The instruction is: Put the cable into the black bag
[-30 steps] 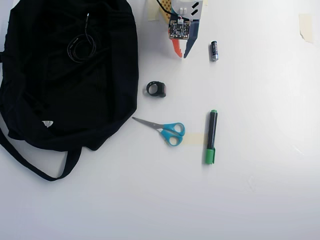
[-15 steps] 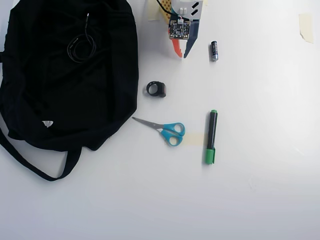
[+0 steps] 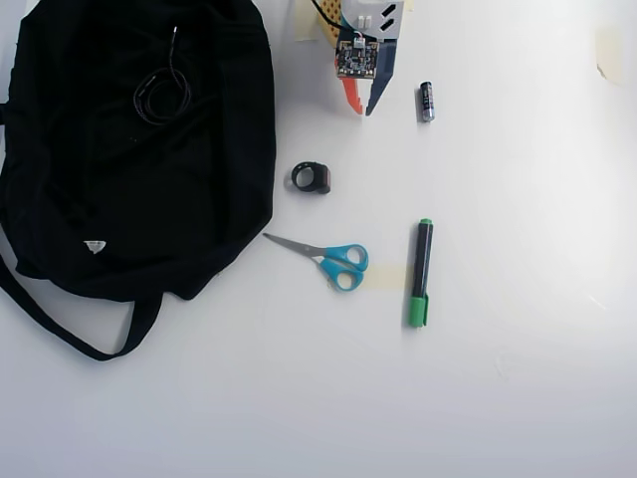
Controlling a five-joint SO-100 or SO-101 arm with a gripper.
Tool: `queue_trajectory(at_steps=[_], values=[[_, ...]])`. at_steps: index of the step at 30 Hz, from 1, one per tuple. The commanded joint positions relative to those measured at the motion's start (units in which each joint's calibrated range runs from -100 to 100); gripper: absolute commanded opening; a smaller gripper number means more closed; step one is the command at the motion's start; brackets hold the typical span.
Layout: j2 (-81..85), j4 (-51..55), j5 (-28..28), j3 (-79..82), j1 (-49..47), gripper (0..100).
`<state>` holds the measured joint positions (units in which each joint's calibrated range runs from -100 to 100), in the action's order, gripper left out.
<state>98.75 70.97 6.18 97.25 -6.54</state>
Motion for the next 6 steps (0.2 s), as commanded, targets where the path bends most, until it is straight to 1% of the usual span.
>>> queue_trajectory(at_steps=[1, 6], values=[[0.9, 0.9, 0.1, 2.0, 0.3, 2], [0.9, 0.9, 0.1, 2.0, 0.3, 2]])
